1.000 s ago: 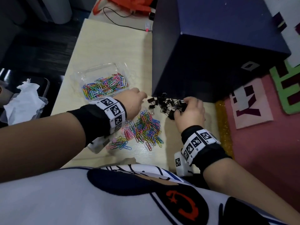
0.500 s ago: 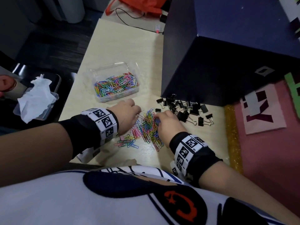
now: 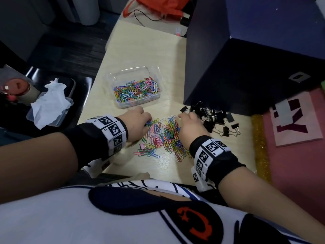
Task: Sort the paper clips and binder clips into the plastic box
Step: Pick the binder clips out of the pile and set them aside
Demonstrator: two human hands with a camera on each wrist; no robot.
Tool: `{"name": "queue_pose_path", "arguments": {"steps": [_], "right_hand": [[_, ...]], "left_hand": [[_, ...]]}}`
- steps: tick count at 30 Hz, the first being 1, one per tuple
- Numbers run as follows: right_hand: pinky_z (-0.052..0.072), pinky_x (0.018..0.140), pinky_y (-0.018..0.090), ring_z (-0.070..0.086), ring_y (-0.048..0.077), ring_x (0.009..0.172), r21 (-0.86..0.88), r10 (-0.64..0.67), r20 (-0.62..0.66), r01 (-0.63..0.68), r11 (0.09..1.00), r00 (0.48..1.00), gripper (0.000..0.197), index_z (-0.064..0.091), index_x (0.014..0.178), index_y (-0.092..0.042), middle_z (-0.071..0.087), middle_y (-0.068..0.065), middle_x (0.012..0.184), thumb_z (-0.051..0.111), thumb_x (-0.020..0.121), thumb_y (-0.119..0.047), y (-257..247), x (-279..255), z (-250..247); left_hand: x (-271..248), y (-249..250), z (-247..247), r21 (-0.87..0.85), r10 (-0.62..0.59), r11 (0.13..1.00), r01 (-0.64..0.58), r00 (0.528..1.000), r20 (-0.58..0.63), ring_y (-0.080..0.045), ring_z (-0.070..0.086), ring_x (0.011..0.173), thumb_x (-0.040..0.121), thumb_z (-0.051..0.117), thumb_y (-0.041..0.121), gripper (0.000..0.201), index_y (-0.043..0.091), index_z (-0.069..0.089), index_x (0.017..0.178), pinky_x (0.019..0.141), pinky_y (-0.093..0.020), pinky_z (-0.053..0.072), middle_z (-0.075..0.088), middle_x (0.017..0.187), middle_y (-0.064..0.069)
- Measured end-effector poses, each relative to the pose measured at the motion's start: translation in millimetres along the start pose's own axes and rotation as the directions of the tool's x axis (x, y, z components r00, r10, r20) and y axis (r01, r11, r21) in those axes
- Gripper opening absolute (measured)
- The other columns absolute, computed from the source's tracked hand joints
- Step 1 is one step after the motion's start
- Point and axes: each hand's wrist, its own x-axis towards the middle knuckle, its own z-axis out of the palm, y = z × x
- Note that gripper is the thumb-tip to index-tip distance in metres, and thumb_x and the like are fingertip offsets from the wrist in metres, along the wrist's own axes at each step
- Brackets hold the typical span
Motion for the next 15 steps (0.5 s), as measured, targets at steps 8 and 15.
{"name": "queue_pose_path", "arguments": {"steps": [8, 15], "right_hand": [[0.037, 0.102, 0.039, 0.036, 0.029, 0.123, -0.05, -0.078, 0.025, 0.079, 0.996, 0.997, 0.052, 0.043, 0.134, -0.016, 0.039, 0.009, 0.131, 0.04, 0.085, -0.002, -14.6, -2.1, 7.8], [0.037, 0.101, 0.037, 0.041, 0.024, 0.119, -0.009, -0.273, -0.027, 0.273, 0.962, 0.962, 0.035, 0.056, 0.126, -0.023, 0.048, 0.002, 0.122, 0.043, 0.094, -0.017, -30.1, -0.8, 12.2]], "left_hand": [[-2.9, -22.3, -22.5, 0.037, -0.098, 0.994, 0.102, 0.991, -0.091, -0.03, 0.057, 0.107, 0.094, 0.047, 0.021, 0.031, 0.018, 0.053, 0.124, 0.09, -0.035, 0.047, 0.049, 0.126, -0.009], [-5.5, -12.3, -15.6, 0.19, 0.023, 0.982, -0.012, 0.998, -0.055, -0.024, 0.056, 0.104, 0.092, 0.053, 0.03, 0.023, 0.027, 0.06, 0.112, 0.081, -0.034, 0.049, 0.056, 0.111, -0.003]]}}
